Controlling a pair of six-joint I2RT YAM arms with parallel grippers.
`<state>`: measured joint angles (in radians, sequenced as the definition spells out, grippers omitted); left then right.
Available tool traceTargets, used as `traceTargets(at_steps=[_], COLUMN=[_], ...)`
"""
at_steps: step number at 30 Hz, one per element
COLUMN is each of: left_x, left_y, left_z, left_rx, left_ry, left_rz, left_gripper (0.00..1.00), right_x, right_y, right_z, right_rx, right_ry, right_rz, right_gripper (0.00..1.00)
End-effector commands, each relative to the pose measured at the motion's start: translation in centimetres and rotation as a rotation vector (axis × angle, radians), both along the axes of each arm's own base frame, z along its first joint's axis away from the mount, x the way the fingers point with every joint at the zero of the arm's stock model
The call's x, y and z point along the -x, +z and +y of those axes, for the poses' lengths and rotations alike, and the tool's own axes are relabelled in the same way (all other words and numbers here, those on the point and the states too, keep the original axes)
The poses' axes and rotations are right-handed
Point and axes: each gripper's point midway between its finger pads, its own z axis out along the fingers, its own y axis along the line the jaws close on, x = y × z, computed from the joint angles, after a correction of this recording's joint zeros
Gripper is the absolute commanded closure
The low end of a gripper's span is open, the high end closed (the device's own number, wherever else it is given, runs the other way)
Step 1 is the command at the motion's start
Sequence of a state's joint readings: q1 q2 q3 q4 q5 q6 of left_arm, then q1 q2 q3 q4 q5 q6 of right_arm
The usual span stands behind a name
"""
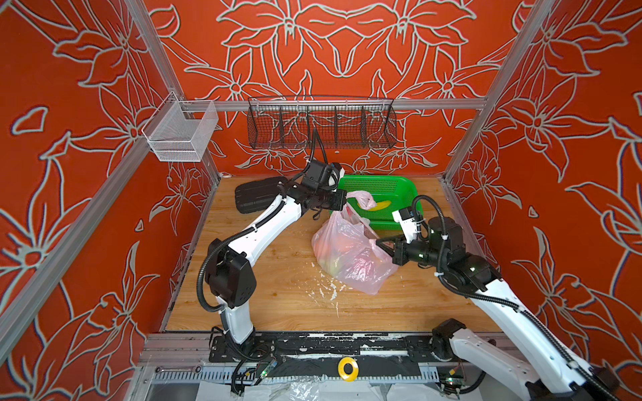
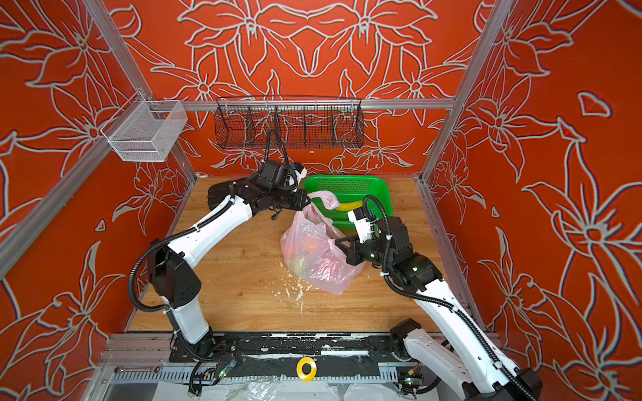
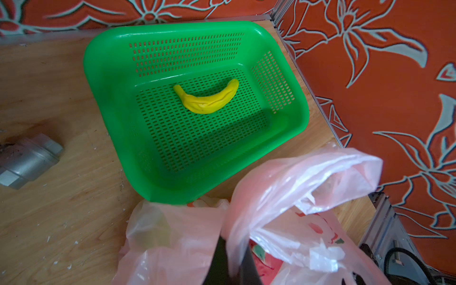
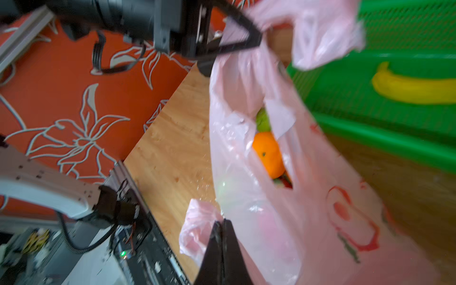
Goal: Untie the knot of the plastic bag and take out the fruit
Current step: Untie the plastic bag at the center of the table.
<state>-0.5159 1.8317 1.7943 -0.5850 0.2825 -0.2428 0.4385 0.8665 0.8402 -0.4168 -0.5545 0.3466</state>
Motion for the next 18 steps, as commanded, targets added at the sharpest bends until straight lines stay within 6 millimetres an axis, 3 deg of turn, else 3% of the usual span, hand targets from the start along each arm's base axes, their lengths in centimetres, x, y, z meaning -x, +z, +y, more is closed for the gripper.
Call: traceTargets(at_steps=[1, 6, 8, 9, 12, 14, 18], left_x=[-2.0, -3.2, -3.1, -3.0, -2.2, -1.5, -0.1], left_y=[1.7, 1.2, 0.8, 0.9, 1.6, 2.4, 3.2], left_z=[-0.7, -2.2, -2.7, -2.8, -2.8, -2.2, 0.0], left_rx=[0.010, 0.042, 0.052, 0.060, 0.090, 0.098, 0.077], left_ry=[-0.025, -0.062, -0.082, -0.086, -0.090, -0.069, 0.041], left_rz=[-0.074, -0.076, -0.053, -0.045, -0.050, -0.062, -0.054], left_gripper=[1.00, 0.98, 0.90, 0.82, 0.55, 0.42, 0.33], right_x=[3.8, 4.8, 4.5, 4.3, 2.9, 1.7, -1.0], right_y=[-4.1, -8.7, -9.0, -8.7, -6.3, -3.5, 2.5], right_z=[1.0, 0.4, -0.2, -0.5, -2.4, -3.7, -4.7], right_rx=[-0.008, 0.046, 0.087, 0.102, 0.166, 0.190, 0.187], right_ry=[0.100, 0.034, -0.005, -0.020, -0.119, -0.189, -0.278], right_rz=[0.237, 0.364, 0.363, 0.350, 0.249, 0.128, -0.099], right_gripper=[1.00, 1.00, 0.99, 0.92, 0.62, 0.46, 0.34])
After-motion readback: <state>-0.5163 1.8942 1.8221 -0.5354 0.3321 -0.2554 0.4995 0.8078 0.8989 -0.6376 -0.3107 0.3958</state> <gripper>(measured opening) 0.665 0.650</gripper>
